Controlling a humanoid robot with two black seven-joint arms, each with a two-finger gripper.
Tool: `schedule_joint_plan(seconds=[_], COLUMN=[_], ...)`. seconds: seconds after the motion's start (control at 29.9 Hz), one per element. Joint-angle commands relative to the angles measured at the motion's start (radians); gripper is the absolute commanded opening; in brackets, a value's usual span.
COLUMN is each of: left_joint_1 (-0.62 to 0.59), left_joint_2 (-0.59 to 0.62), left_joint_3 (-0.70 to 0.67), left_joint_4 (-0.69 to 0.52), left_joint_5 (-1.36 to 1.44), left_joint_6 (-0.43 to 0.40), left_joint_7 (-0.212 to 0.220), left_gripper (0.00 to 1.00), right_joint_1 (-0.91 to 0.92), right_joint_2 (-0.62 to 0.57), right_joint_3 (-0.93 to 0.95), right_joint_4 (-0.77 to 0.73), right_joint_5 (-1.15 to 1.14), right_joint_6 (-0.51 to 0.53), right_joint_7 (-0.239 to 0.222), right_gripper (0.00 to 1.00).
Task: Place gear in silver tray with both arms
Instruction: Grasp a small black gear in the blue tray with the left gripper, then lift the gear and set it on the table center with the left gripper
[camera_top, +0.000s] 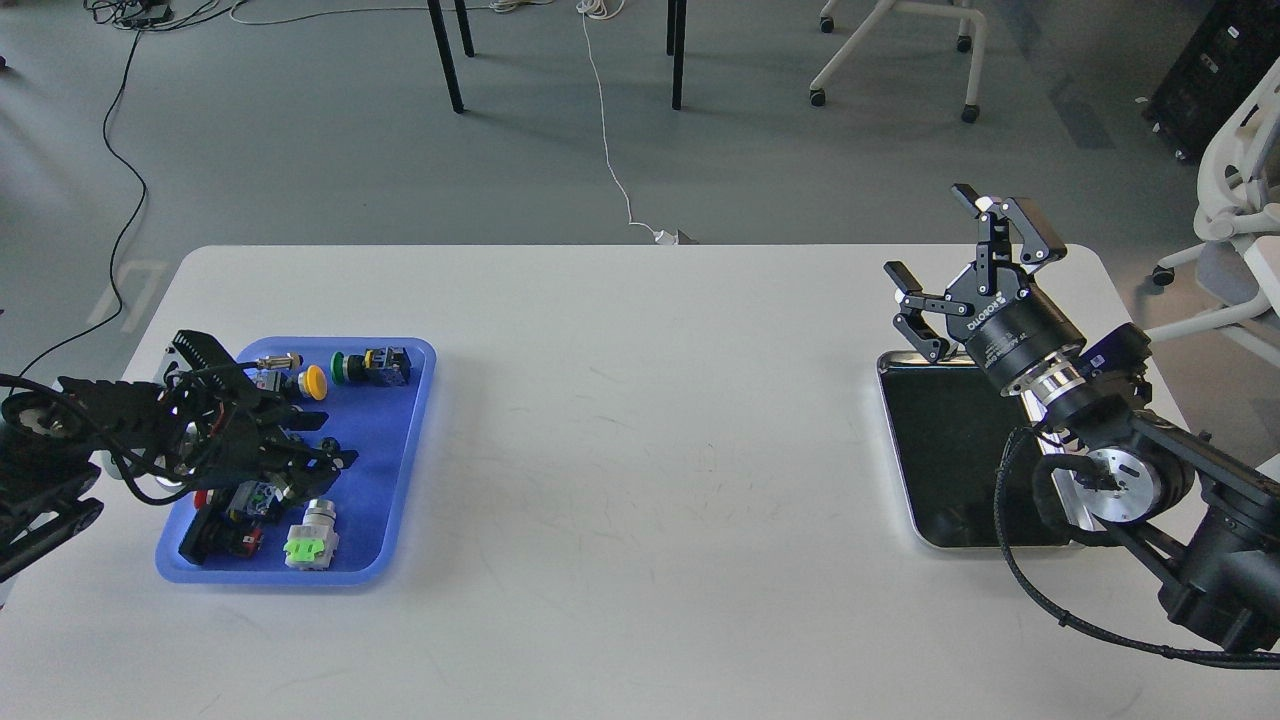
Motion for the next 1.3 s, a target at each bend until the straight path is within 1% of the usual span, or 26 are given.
schedule_joint_plan(seconds=[0.0,0.3,0.5,0.54,0.7,0.87,0.94,1.27], left_joint_1=[0.001,0.002,0.004,0.004,0.004,0.004,0.004,-0.005], left_joint_2=[0.001,-0.010,-0.014,-0.013,-0.014,-0.016,-0.016,-0.010], left_joint_3=[0.000,0.000,0.000,0.002,0.002,0.002,0.002,-0.001], left_joint_4=[0.000,0.034,0.034,0.034,0.035,0.035,0.037,0.032], left_joint_5=[0.000,0.000,0.000,0.000,0.000,0.000,0.000,0.000], left_joint_6=[0.000,0.000,-0.002,-0.002,-0.002,-0.002,-0.002,0.000], left_joint_7=[0.000,0.000,0.000,0.000,0.000,0.000,0.000,0.000], left_gripper=[0.49,0.48,0.48,0.46,0.30,0.22,0.19,0.13], right_joint_1=[0.000,0.002,0.002,0.002,0.002,0.002,0.000,0.002], right_joint_2=[0.001,-0.001,-0.002,-0.003,-0.004,-0.004,-0.004,-0.001], right_joint_3=[0.000,0.000,0.000,0.000,0.000,0.000,0.000,0.001], right_joint_4=[0.000,0.001,0.001,0.001,0.003,0.003,0.003,0.001], right_joint_5=[-0.001,0.000,0.000,0.000,0.000,0.000,0.000,0.000], right_joint_6=[0.000,-0.001,0.000,0.000,-0.001,0.000,0.000,-0.001], right_joint_7=[0.000,0.000,0.000,0.000,0.000,0.000,0.000,0.000], right_gripper=[0.99,0.99,0.99,0.99,0.99,0.99,0.99,0.99])
